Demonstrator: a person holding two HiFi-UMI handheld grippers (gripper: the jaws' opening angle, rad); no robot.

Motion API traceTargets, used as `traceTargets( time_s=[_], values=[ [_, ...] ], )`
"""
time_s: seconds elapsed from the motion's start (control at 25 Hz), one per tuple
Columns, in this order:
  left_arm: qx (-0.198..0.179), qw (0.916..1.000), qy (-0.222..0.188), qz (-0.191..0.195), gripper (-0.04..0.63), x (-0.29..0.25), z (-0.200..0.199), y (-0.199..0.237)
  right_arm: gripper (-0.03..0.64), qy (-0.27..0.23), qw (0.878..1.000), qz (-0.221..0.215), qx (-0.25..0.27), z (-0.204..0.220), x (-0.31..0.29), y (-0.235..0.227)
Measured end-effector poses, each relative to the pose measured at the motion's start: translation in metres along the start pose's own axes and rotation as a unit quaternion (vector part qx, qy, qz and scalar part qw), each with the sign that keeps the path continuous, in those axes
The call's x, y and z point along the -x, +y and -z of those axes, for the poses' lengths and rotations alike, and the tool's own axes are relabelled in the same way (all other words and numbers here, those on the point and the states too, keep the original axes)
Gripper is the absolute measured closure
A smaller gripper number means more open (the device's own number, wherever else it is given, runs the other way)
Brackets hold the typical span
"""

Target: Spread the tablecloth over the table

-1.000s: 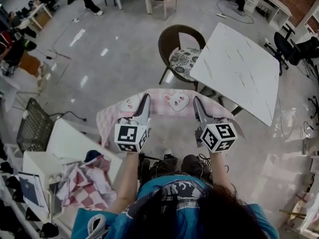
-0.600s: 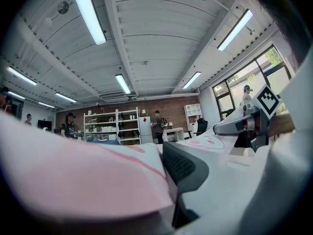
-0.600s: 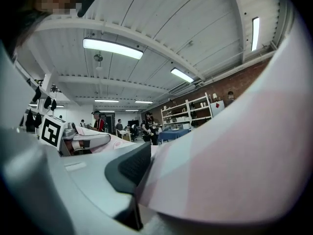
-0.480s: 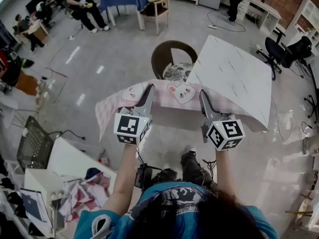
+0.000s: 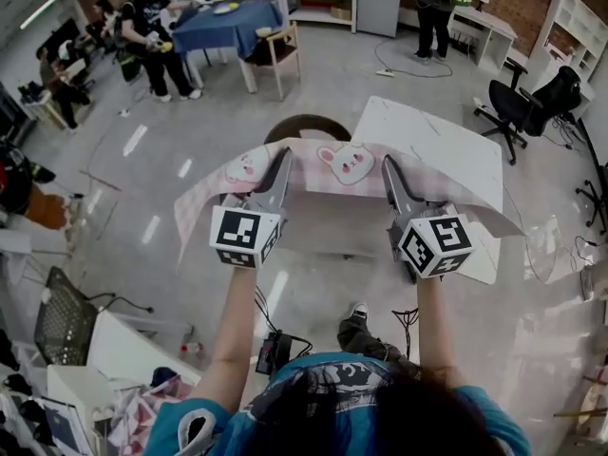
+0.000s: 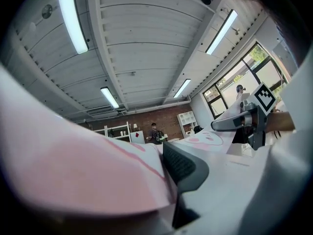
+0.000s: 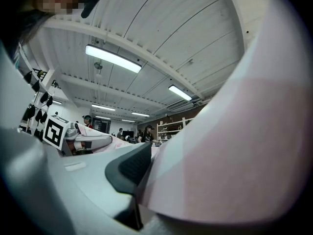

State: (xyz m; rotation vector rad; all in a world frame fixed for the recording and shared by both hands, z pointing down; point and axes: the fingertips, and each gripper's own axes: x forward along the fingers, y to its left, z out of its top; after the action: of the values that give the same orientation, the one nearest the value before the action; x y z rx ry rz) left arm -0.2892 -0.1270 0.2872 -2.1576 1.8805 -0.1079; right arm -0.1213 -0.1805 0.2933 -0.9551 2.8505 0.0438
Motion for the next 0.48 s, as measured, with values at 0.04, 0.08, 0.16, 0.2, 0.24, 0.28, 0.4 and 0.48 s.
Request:
traceTargets(
  time_s=[0.04,0.08,0.16,0.2,0.24,0.28,0.4,0.48],
  values=[
    [-0.006,1.0,-0.004,0.001,0.52,-0.011,-0.002,-0.001,0.546,-0.003,1.0,0.0,0.002,-0.001,-0.004,-0.01],
    [-0.011,0.9999,-0.008,0.002,0.518,-0.024,-0.006,-0.003,0.546,-0.007,1.0,0.001,0.005,-0.004,-0.008,-0.022],
    [-0.017,0.9997,-0.015,0.006,0.519,-0.06,-0.018,-0.008,0.546,-0.014,1.0,0.003,0.007,-0.016,-0.018,-0.055],
    [-0.019,0.9996,-0.017,0.009,0.52,-0.079,-0.025,-0.012,0.546,-0.018,1.0,0.005,0.007,-0.023,-0.023,-0.073],
    [-0.02,0.9995,-0.02,0.012,0.519,-0.098,-0.031,-0.015,0.546,-0.021,1.0,0.006,0.006,-0.028,-0.028,-0.09],
    [-0.023,0.9994,-0.022,0.016,0.518,-0.114,-0.037,-0.017,0.546,-0.023,1.0,0.007,0.006,-0.033,-0.032,-0.105],
    [-0.034,0.9988,-0.026,0.022,0.518,-0.15,-0.045,-0.027,0.546,-0.027,1.0,0.01,0.005,-0.039,-0.039,-0.141],
    [-0.041,0.9985,-0.023,0.028,0.518,-0.169,-0.048,-0.034,0.546,-0.028,0.999,0.014,0.007,-0.041,-0.041,-0.159]
  ],
)
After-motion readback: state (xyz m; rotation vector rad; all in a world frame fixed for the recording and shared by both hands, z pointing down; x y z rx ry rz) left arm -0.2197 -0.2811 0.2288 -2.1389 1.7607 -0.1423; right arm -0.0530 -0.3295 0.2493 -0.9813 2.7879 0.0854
